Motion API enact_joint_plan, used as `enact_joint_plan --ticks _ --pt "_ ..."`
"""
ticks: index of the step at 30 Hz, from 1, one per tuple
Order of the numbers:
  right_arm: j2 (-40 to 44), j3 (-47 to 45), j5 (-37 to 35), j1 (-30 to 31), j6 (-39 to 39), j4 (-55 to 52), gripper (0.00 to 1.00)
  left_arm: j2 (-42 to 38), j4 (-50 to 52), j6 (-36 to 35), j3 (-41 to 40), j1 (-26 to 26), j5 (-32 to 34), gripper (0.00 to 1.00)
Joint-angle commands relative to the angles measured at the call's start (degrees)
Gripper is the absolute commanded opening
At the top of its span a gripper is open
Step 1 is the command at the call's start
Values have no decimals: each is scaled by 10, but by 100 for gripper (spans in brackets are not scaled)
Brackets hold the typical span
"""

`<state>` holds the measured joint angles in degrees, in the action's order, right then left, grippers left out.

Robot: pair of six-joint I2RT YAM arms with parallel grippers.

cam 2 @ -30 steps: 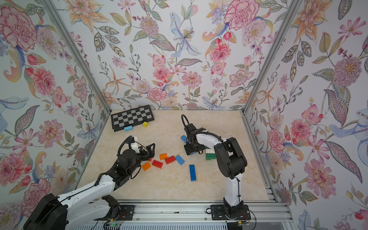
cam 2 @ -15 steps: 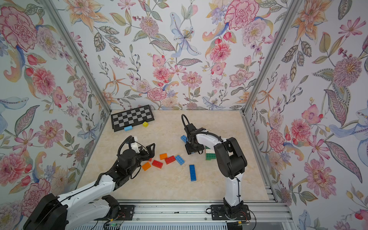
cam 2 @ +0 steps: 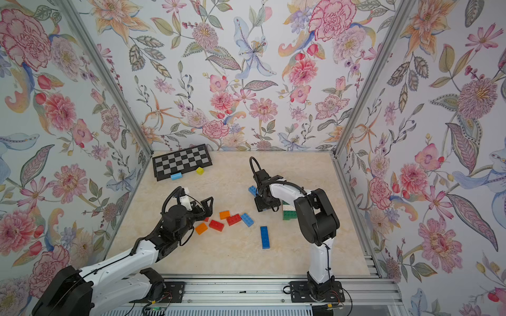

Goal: Assemble a rectangle with lego
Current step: Pick up the lego brick from the center of the board.

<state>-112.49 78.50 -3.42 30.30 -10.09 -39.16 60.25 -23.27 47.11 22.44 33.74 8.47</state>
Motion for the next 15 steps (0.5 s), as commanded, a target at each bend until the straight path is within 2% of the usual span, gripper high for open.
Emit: enact_joint_plan --ticks 1,6,15 --pt "44 -14 -6 6 -34 -2 24 -11 12 -8 9 -9 20 99" --pt "126 -65 -23 26 -94 -3 15 -10 9 -10 9 -9 18 99" --pt "256 -180 -66 100 -218 -24 12 2 5 -11 16 -9 0 99"
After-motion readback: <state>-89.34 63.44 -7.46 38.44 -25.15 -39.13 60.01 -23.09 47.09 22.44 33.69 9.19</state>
